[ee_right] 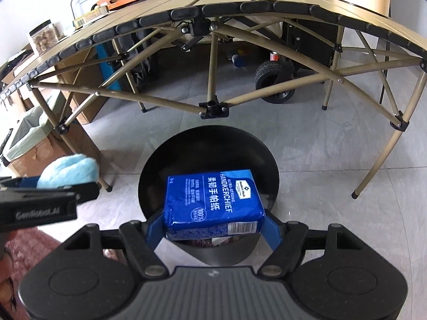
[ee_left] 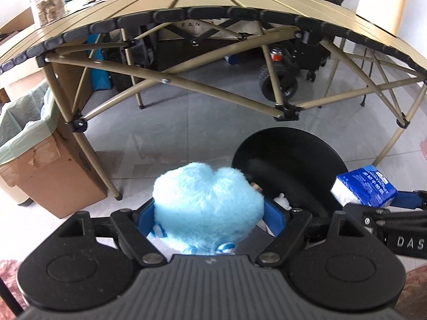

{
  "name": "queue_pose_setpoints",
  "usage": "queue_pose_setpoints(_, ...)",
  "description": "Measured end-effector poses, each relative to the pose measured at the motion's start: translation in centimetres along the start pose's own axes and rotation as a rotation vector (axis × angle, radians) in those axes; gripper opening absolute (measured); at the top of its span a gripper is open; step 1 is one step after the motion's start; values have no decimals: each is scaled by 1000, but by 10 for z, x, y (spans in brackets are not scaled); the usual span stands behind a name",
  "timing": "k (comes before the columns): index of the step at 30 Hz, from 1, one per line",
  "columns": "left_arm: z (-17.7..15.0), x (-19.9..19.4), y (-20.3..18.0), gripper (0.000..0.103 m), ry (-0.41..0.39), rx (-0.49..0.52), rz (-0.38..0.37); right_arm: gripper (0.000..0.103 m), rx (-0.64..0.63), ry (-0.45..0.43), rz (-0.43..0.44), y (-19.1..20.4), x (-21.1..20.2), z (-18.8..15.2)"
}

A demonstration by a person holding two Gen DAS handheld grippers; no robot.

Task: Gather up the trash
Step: 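Lower the plush and tissue box down over the black bin with both tools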

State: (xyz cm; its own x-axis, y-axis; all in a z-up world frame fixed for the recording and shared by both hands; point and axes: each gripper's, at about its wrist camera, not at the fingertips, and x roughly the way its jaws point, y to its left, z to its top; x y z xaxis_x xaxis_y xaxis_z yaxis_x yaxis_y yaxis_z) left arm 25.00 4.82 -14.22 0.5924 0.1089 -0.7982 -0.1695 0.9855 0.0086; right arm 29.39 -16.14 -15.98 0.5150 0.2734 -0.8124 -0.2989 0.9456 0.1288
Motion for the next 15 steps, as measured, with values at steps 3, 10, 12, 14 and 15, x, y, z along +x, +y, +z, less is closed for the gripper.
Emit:
queue_pose_setpoints(3, 2, 1, 7, 81, 1, -22, 21, 72, 0, 7, -1, 5, 5, 6)
queue_pose_setpoints(10, 6, -2, 20, 81, -6, -59, 57, 72, -33, 38, -12, 21, 19, 16)
queue_pose_setpoints(12, 7, -3, 24, 81, -8, -73, 64, 72, -27, 48, -19, 22, 25, 20)
queue_pose_setpoints(14, 8, -3, 26, 81, -9, -82, 69, 72, -20, 59, -24, 23, 32, 25)
queue_pose_setpoints(15, 8, -3, 28, 81, -7, -87, 63, 72, -18, 64, -27, 23, 36, 27)
